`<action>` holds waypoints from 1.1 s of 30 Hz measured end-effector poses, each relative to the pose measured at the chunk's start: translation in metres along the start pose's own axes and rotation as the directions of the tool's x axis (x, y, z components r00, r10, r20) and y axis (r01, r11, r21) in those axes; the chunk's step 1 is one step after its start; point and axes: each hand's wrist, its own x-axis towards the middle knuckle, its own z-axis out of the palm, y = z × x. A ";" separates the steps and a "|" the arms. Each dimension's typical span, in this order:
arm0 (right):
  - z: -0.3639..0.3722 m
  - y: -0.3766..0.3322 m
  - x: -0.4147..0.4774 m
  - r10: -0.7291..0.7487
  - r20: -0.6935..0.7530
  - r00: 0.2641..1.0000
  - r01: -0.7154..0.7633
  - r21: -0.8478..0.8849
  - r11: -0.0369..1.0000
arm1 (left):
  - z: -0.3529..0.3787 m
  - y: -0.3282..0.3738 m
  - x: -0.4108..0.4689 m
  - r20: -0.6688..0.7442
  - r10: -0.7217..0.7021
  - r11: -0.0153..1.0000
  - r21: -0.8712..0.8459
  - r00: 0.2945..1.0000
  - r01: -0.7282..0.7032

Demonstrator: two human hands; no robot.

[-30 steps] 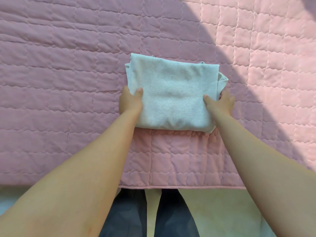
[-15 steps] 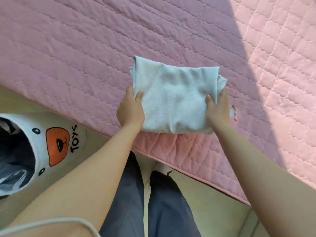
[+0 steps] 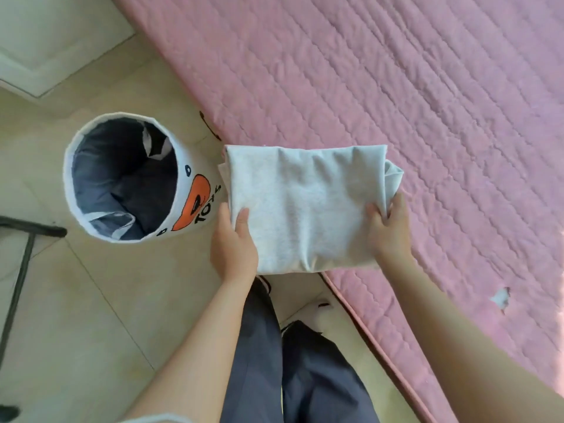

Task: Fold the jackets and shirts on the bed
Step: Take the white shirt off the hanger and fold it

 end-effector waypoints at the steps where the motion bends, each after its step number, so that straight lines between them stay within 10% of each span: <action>1: 0.017 -0.014 -0.002 -0.033 0.035 0.999 0.033 -0.015 0.999 | -0.014 -0.009 0.009 -0.040 -0.038 0.999 -0.023 0.998 0.037; 15: 0.259 -0.187 -0.036 -0.208 0.501 0.840 0.317 -0.142 0.938 | -0.170 -0.118 0.135 -0.392 -0.488 0.865 -0.335 0.780 0.373; 33: 0.487 -0.165 0.010 -0.084 0.542 0.836 0.321 -0.360 0.876 | -0.132 -0.219 0.283 -0.434 -0.623 0.782 -0.340 0.651 0.522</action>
